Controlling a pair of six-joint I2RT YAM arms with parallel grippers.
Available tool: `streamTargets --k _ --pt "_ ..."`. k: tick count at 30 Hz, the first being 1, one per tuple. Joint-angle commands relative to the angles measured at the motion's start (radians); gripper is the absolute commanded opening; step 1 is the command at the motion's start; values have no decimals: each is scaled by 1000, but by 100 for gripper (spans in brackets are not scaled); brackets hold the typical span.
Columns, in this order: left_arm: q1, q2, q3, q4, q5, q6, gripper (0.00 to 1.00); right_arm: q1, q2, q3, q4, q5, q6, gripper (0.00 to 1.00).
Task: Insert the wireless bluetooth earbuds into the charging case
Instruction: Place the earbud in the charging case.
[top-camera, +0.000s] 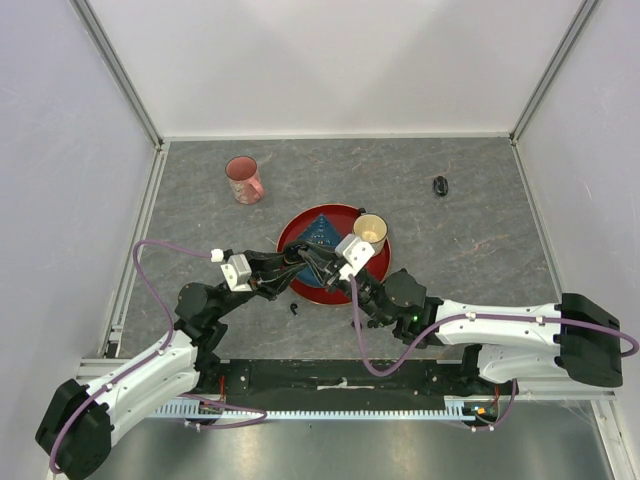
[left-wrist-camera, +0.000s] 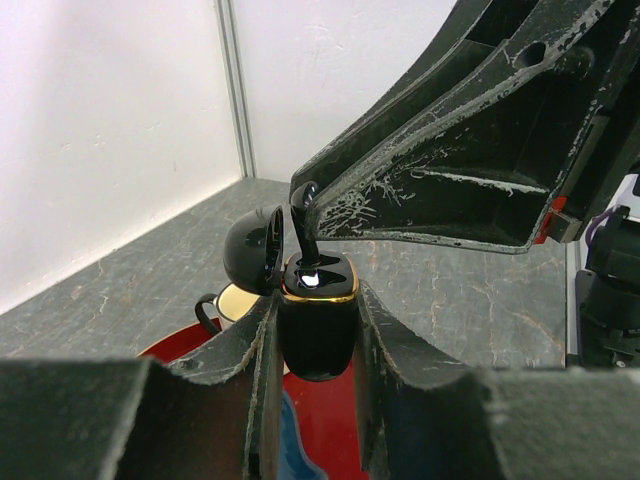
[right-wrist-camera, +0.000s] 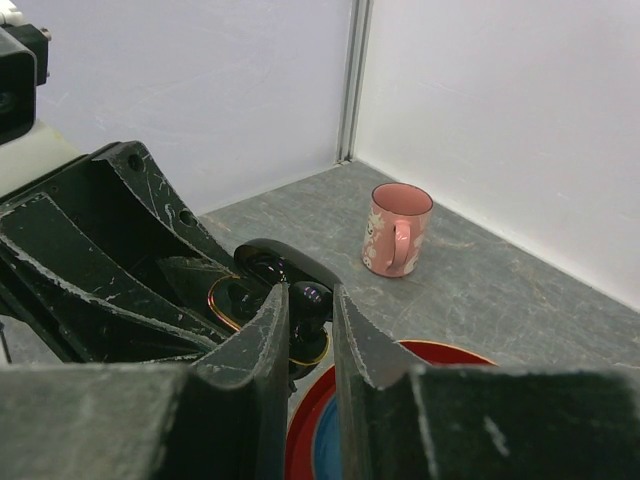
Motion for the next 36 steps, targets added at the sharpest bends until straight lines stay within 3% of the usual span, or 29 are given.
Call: streamTargets --k 1,25,28,29,31,34,36 --pt "1 -15 18 115 -50 -15 2 26 26 39 -88 4 -57 0" --pt "1 -34 6 119 -83 -2 2 33 22 79 -203 21 20 2" --pt "1 -34 0 129 -67 2 2 33 32 95 -206 32 41 13" --pt "1 -34 -2 127 -67 2 2 33 37 107 -214 36 52 23" --pt "1 -36 -7 127 -75 5 2 33 35 121 -227 53 81 32" --pt "1 -39 -10 121 -79 9 2 33 20 145 -254 110 147 62" --pt "1 -41 -10 113 -81 11 2 33 -4 147 -246 134 179 74"
